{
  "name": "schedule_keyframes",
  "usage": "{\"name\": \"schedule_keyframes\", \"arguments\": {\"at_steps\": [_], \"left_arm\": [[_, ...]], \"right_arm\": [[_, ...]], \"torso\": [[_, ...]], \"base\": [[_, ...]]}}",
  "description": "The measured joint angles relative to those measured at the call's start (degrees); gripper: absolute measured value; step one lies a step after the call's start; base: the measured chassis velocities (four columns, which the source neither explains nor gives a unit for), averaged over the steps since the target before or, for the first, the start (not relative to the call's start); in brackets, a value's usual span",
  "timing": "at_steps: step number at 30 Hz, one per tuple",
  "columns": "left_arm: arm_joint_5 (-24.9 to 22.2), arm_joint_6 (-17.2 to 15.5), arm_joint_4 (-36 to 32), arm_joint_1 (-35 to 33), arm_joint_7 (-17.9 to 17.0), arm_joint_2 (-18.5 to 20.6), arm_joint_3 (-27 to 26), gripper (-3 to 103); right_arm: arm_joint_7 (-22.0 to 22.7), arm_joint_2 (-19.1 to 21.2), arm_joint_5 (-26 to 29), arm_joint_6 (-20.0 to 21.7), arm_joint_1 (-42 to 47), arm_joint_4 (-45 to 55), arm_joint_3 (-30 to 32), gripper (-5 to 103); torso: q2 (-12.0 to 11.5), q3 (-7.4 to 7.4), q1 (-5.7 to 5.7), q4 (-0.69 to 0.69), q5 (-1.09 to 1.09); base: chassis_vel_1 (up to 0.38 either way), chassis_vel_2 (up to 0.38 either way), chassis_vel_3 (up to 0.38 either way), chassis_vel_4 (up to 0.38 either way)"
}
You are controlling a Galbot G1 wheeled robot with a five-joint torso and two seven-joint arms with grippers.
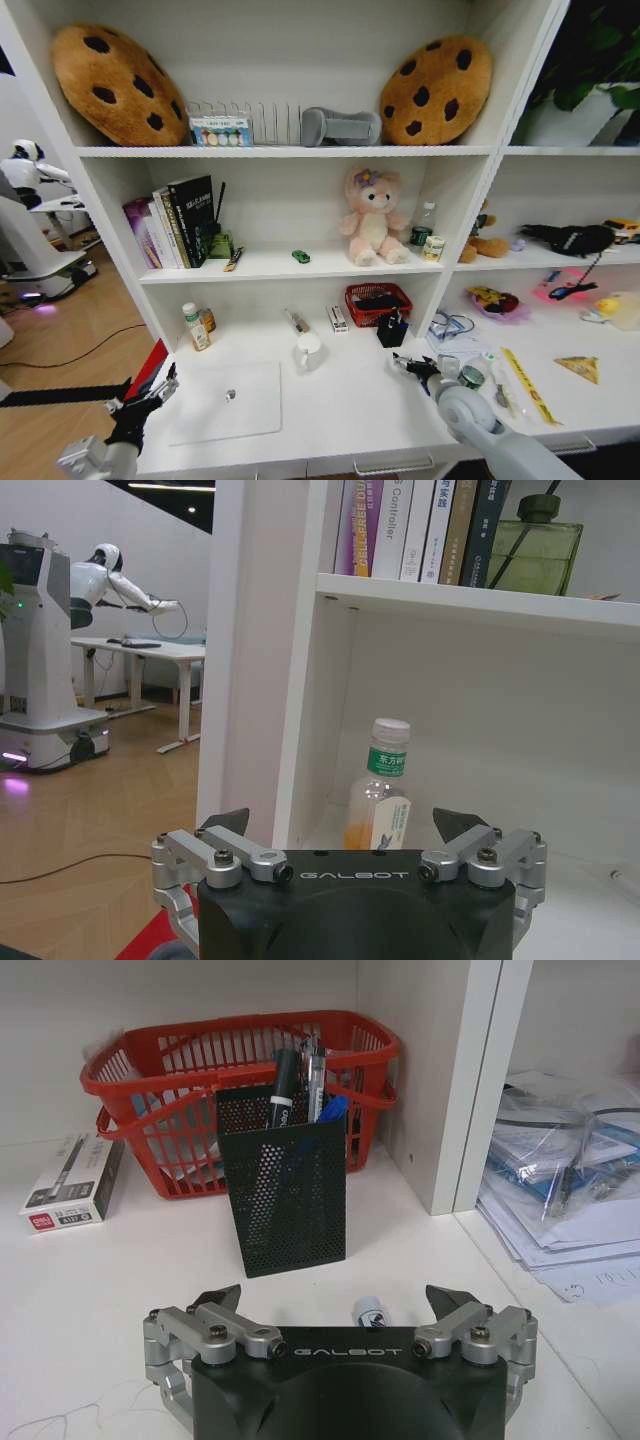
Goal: Organize the objects on the table.
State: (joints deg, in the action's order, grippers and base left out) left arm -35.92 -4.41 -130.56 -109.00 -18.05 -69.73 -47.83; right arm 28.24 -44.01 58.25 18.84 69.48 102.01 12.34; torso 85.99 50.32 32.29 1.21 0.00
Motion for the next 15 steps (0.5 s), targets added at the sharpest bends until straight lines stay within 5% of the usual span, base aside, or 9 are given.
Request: {"name": "schedule_keyframes", "arguments": {"at_steps": [15], "left_arm": [[-0.1, 0.2, 0.6, 0.5, -0.5, -0.2, 0.3, 100]], "right_arm": [[0.2, 1.4, 0.2, 2.2, -0.2, -2.1, -0.8, 103]], "torso": [[0.0, 0.0, 0.01, 0.01, 0.0]], "base": [[0.0, 0.0, 0.0, 0.0]]}}
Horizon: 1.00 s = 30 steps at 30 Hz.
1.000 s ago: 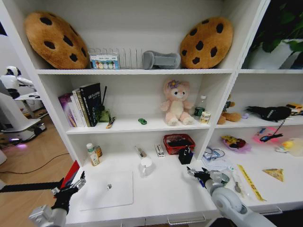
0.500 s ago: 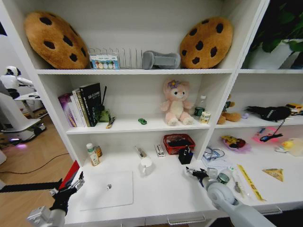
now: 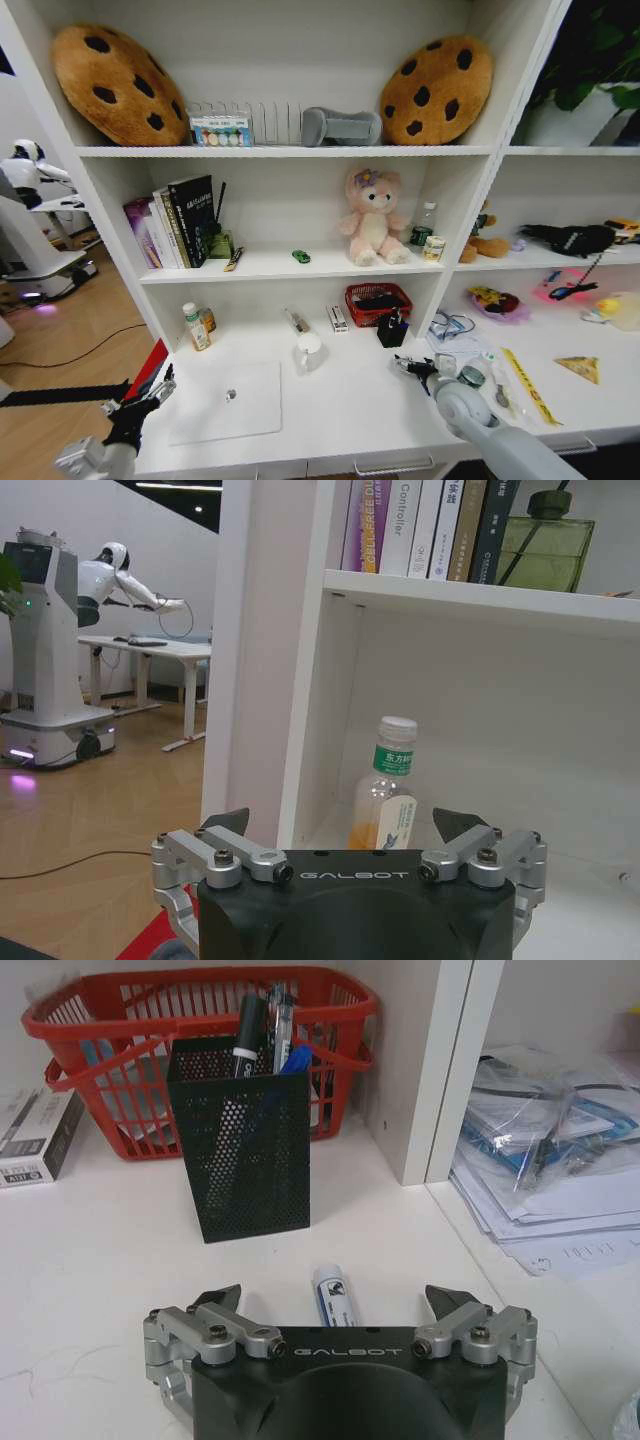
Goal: Organize the objects on the table.
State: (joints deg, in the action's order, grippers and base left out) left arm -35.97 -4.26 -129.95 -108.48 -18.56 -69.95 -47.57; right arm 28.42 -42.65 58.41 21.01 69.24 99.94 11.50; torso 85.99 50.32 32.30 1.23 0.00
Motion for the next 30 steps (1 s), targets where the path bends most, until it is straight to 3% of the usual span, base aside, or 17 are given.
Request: {"name": "schedule_keyframes", "arguments": {"at_steps": [3, 4, 7, 10, 11, 13, 19, 23, 24, 30], "left_arm": [[-0.4, 0.3, 0.3, -0.1, -0.1, 0.0, -0.5, 100], [-0.4, 0.3, 0.3, -0.1, -0.1, 0.0, -0.5, 100], [-0.5, 0.4, 0.6, -0.1, -0.1, -0.1, -0.5, 100], [-0.6, 0.5, 0.7, -0.1, -0.1, -0.2, -0.6, 100], [-0.6, 0.5, 0.7, -0.1, -0.1, -0.2, -0.6, 100], [-0.7, 0.6, 0.8, -0.1, -0.1, -0.2, -0.6, 100], [-1.1, 1.4, 1.4, 0.8, -1.5, -0.1, -0.8, 100], [-1.3, 1.4, 1.4, 1.0, -1.7, 0.0, -0.8, 100], [-1.4, 1.4, 1.4, 1.0, -1.8, 0.1, -0.8, 100], [-1.5, 1.3, 1.4, 1.0, -1.8, 0.1, -0.8, 100]], "right_arm": [[-0.1, 0.9, -0.3, 1.0, 0.5, 0.6, -0.5, 89], [-0.1, 0.9, -0.3, 1.0, 0.5, 0.6, -0.5, 89], [-0.1, 0.9, -0.7, 1.0, -0.1, 0.1, -1.3, 74], [-0.1, 0.9, -0.9, 0.9, -0.4, -0.1, -1.7, 68], [-0.2, 0.8, -1.0, 0.8, -0.6, -0.2, -1.9, 57], [-0.2, 0.7, -1.0, 0.8, -0.9, -0.4, -2.1, 57], [-0.1, 0.6, -0.6, 0.8, -1.4, -0.5, -2.1, 30], [0.1, 0.5, -0.1, 0.8, -1.5, -0.5, -1.9, 25], [0.4, 0.4, 0.3, 0.9, -1.5, -0.2, -1.6, 14], [0.4, 0.9, 0.1, 0.8, -0.4, 2.1, -0.3, 13]], "torso": [[0.0, -0.01, 0.0, 0.0, -0.02], [0.0, -0.01, 0.0, 0.0, -0.02], [0.0, -0.02, -0.01, -0.01, -0.03], [0.0, -0.02, -0.01, -0.01, -0.03], [0.0, -0.02, -0.01, -0.01, -0.02], [0.0, -0.02, -0.01, -0.01, -0.02], [0.0, 0.0, -0.01, 0.01, 0.01], [0.0, 0.0, -0.01, 0.01, 0.01], [0.0, 0.01, 0.0, 0.01, 0.03], [0.0, 0.01, -0.01, 0.01, 0.02]], "base": [[0.0, 0.0, 0.0, 0.0], [0.0, 0.0, 0.0, 0.0], [0.0, 0.0, 0.0, 0.0], [0.0, 0.0, 0.0, 0.0], [0.0, 0.0, 0.0, 0.0], [0.0, 0.0, 0.0, 0.0], [0.0, 0.0, 0.0, 0.0], [0.0, 0.0, 0.0, 0.0], [0.0, 0.0, 0.0, 0.0], [0.0, 0.0, 0.0, 0.0]]}}
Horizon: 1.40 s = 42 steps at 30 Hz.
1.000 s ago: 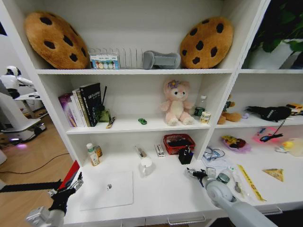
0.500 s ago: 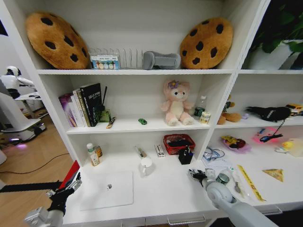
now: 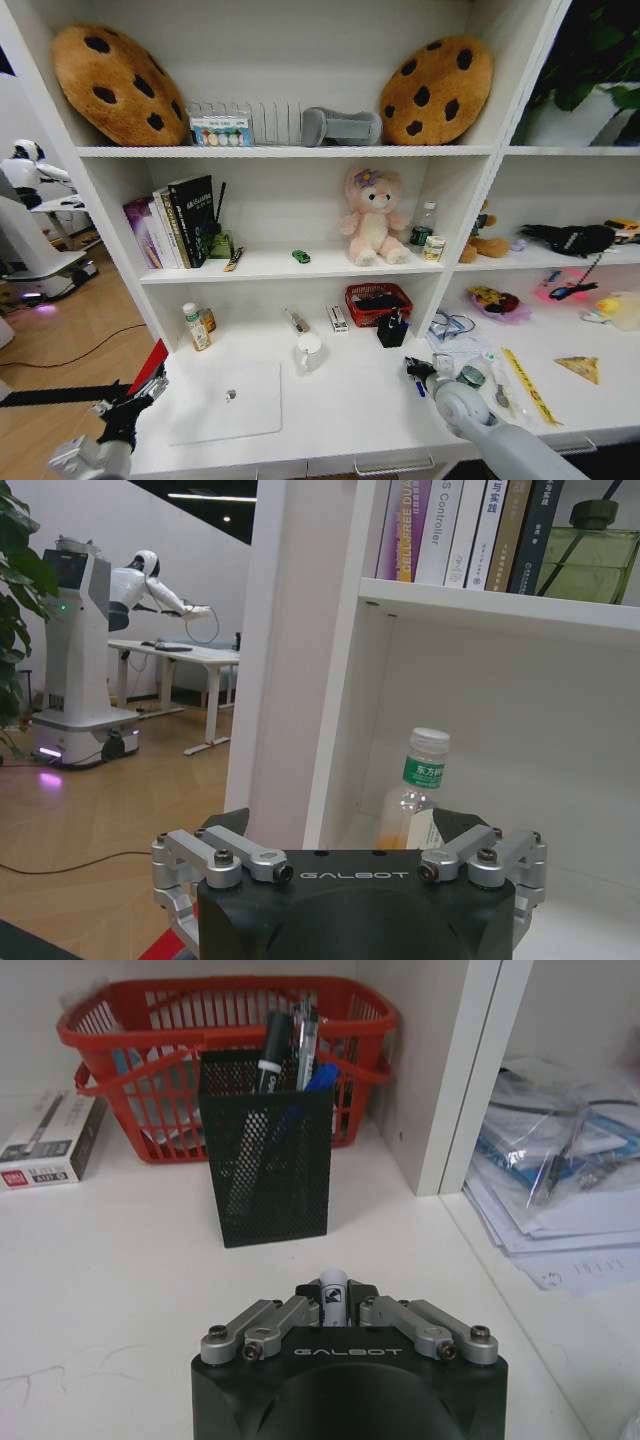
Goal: Organize the objects on the table.
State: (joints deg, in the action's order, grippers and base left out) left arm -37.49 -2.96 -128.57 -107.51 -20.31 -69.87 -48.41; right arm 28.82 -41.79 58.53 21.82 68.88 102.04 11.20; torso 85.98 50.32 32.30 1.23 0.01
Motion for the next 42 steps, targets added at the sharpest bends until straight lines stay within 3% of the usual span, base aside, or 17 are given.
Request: {"name": "schedule_keyframes", "arguments": {"at_steps": [8, 10, 11, 12, 14, 18, 29, 42], "left_arm": [[0.1, -0.1, -0.1, -0.1, 0.0, -0.1, 0.3, 100], [0.2, -0.1, -0.2, 0.0, 0.0, -0.2, 0.6, 100], [0.2, -0.1, -0.2, 0.0, 0.0, -0.2, 0.6, 100], [0.4, -0.2, -0.3, 0.0, 0.0, -0.2, 0.7, 100], [0.5, -0.2, -0.5, -0.2, 0.0, -0.3, 0.7, 100], [0.4, -0.1, -0.7, -0.8, 0.0, -0.4, 0.1, 100], [0.4, -0.1, -0.7, -1.0, 0.1, -0.7, -0.4, 100], [0.3, -0.1, -0.6, -0.8, 0.0, -0.6, -0.7, 100]], "right_arm": [[-2.1, 0.3, -5.8, -5.1, 0.8, 3.8, 2.3, 13], [-4.1, 0.4, -11.9, -9.6, -0.2, 4.0, 2.1, 13], [-4.1, 0.4, -11.9, -9.6, -0.2, 4.0, 2.1, 13], [-5.4, 0.1, -17.6, -13.8, -2.5, 2.4, 0.8, 13], [-6.7, -0.9, -23.4, -19.0, -7.7, -1.9, -2.4, 13], [-7.1, -1.7, -25.8, -22.4, -14.1, -6.1, -6.6, 13], [-7.9, -6.1, -27.7, -25.8, -28.3, -19.0, -16.5, 13], [-9.4, -8.4, -28.9, -26.6, -29.2, -23.4, -17.8, 11]], "torso": [[0.0, 0.0, 0.0, -0.01, -0.02], [0.0, -0.01, 0.0, 0.01, -0.02], [0.0, -0.01, 0.0, 0.01, -0.02], [0.0, -0.01, 0.0, 0.0, -0.03], [0.0, -0.01, 0.0, -0.02, -0.01], [0.0, -0.01, 0.0, -0.02, -0.01], [0.0, -0.01, 0.0, -0.02, -0.02], [0.0, -0.01, 0.0, 0.0, -0.01]], "base": [[0.0, 0.0, 0.0, 0.0], [0.0, 0.0, 0.0, 0.0], [0.0, 0.0, 0.0, 0.0], [0.0, 0.0, 0.0, 0.0], [0.0, 0.0, 0.0, 0.0], [0.0, 0.0, 0.0, 0.0], [0.0, 0.0, 0.0, 0.0], [0.0, 0.0, 0.0, 0.0]]}}
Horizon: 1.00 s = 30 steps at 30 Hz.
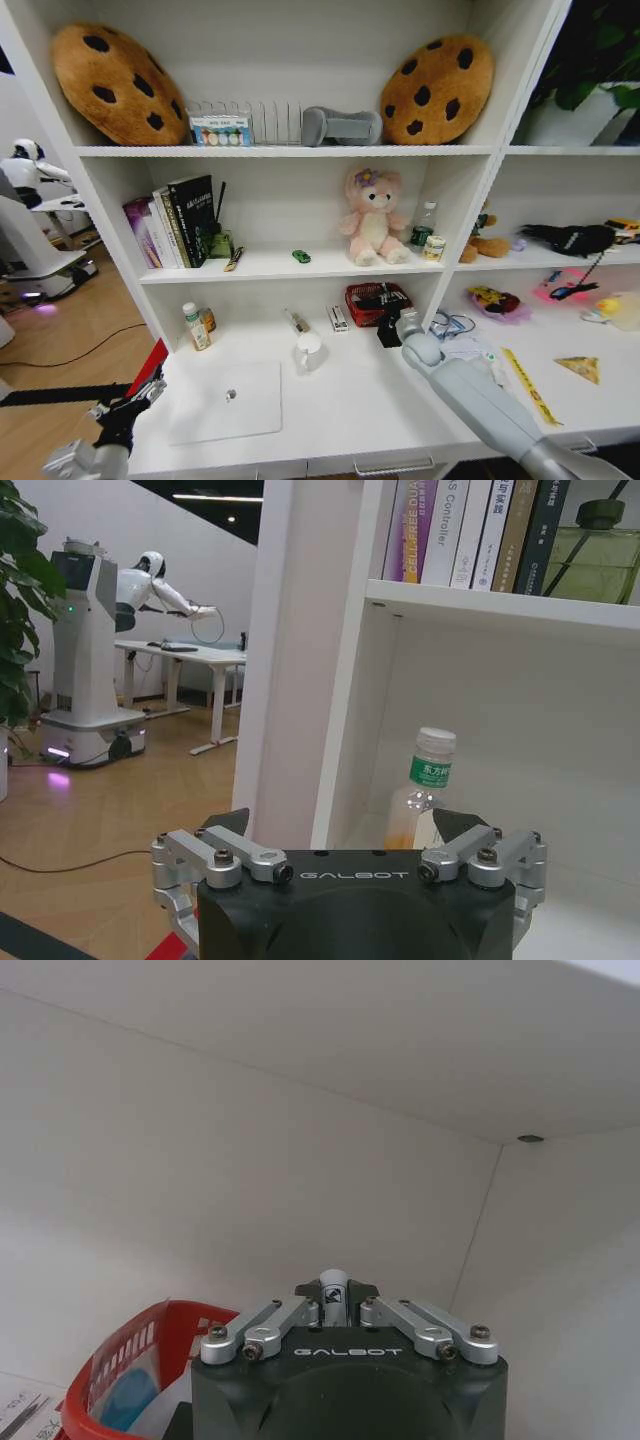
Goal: Organize the objects on the table.
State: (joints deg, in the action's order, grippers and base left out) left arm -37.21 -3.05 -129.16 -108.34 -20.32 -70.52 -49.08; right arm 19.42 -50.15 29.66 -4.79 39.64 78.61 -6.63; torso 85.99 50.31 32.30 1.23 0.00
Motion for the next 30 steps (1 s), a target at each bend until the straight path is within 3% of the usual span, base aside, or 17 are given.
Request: {"name": "schedule_keyframes", "arguments": {"at_steps": [1, 4, 8, 10, 16, 21, 22, 23, 30], "left_arm": [[0.0, 0.0, 0.1, 0.1, 0.0, 0.0, 0.0, 100], [-0.1, 0.0, 0.3, 0.4, 0.0, 0.1, 0.1, 100], [-0.3, 0.0, 0.4, 0.7, -0.1, 0.2, 0.3, 100], [-0.3, -0.1, 0.4, 0.8, -0.2, 0.2, 0.4, 100], [-0.3, 0.0, 0.7, 0.9, -0.2, 0.2, 0.7, 100], [-0.3, 0.0, 0.7, 0.9, -0.2, 0.1, 0.8, 100], [-0.4, 0.0, 0.7, 0.9, -0.1, 0.1, 0.8, 100], [-0.4, 0.0, 0.7, 0.9, -0.1, 0.0, 0.7, 100], [-0.5, 0.0, 0.7, 1.0, -0.1, 0.0, 0.7, 100]], "right_arm": [[0.0, 0.1, 0.0, 0.2, 0.4, 0.2, 0.4, 20], [0.1, 0.3, 0.0, 0.3, 1.3, 0.6, 1.0, 26], [0.5, 0.9, 0.0, 0.7, 3.6, 2.3, 2.4, 47], [0.6, 1.1, 0.0, 0.8, 3.8, 2.5, 2.6, 47], [1.2, 2.1, 0.2, 1.6, 5.8, 5.3, 3.7, 75], [1.4, 2.3, 0.5, 1.8, 5.9, 6.4, 3.9, 85], [1.5, 2.7, 1.2, 2.2, 6.2, 8.1, 4.2, 95], [1.5, 3.0, 1.7, 2.6, 6.6, 9.4, 4.4, 98], [1.5, 4.5, 3.0, 4.6, 12.4, 17.8, 7.1, 100]], "torso": [[0.0, 0.0, 0.0, -0.01, -0.01], [0.0, 0.0, 0.0, -0.02, 0.0], [0.0, 0.0, -0.01, 0.0, 0.0], [0.0, 0.0, -0.01, -0.01, 0.01], [0.0, 0.0, -0.01, -0.01, 0.0], [0.0, 0.0, -0.01, -0.01, 0.0], [0.0, 0.0, -0.01, -0.02, 0.0], [0.0, 0.0, 0.0, -0.02, 0.0], [0.0, 0.0, -0.01, 0.0, 0.0]], "base": [[0.0, 0.0, 0.0, 0.0], [0.0, 0.0, 0.0, 0.0], [0.0, 0.0, 0.0, 0.0], [0.0, 0.0, 0.0, 0.0], [0.0, 0.0, 0.0, 0.0], [0.0, 0.0, 0.0, 0.0], [0.0, 0.0, 0.0, 0.0], [0.0, 0.0, 0.0, 0.0], [0.0, 0.0, 0.0, 0.0]]}}
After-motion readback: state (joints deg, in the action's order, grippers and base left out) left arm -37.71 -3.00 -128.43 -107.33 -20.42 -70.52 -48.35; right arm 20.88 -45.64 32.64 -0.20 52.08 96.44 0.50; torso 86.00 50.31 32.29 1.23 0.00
